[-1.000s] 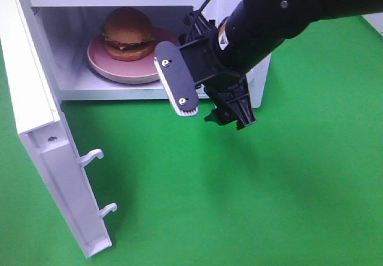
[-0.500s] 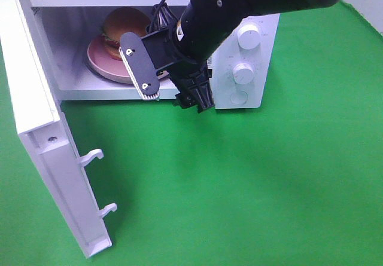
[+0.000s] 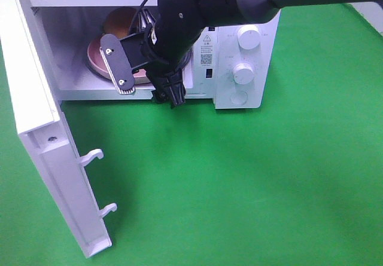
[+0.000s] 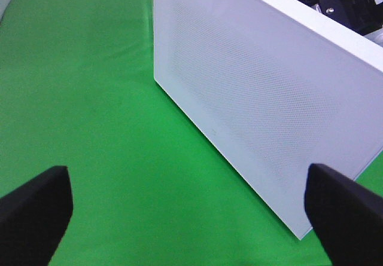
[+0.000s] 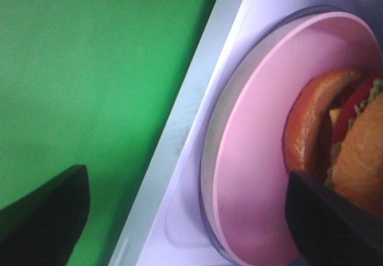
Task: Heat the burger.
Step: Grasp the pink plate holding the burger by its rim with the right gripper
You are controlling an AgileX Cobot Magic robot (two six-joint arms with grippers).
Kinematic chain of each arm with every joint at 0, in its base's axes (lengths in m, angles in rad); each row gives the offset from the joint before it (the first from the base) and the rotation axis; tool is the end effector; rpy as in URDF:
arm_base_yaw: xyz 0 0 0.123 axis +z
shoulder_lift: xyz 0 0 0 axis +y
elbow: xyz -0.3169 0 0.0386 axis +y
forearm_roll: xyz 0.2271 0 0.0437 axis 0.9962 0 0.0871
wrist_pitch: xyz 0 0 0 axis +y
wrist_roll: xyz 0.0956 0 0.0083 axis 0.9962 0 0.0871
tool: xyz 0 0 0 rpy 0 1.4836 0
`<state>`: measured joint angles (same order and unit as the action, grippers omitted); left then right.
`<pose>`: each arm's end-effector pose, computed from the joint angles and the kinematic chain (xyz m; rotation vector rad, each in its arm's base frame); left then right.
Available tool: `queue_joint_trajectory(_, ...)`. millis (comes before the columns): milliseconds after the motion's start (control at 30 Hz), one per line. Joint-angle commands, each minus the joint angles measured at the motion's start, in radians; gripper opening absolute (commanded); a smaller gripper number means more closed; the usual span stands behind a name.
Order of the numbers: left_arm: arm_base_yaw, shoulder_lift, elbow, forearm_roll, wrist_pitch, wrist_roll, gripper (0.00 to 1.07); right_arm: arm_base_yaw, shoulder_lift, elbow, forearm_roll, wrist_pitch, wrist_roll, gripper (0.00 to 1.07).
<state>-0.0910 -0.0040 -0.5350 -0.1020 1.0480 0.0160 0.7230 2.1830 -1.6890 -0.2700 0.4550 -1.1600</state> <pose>-0.0578 -0.0032 0.2754 0.1128 1.9894 -0.1693 0.3804 0.3207 0.2195 -2.1238 1.2436 -0.4472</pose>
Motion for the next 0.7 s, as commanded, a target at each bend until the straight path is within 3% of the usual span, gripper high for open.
queue_joint_trajectory(33, 0.000, -0.017, 0.002, -0.004, -0.009, -0.001, 0.98, 0.004, 0.053, -0.066, 0.021, 0.004, 0.011, 0.85)
queue_joint_trajectory(467, 0.000, -0.017, 0.002, 0.004, -0.009, -0.002, 0.98, 0.001, 0.199, -0.237, 0.089, 0.003, 0.011, 0.83)
queue_joint_trajectory(700, 0.000, -0.017, 0.002, 0.027, -0.006, -0.002, 0.98, -0.017, 0.241, -0.257, 0.121, -0.003, 0.011, 0.81)
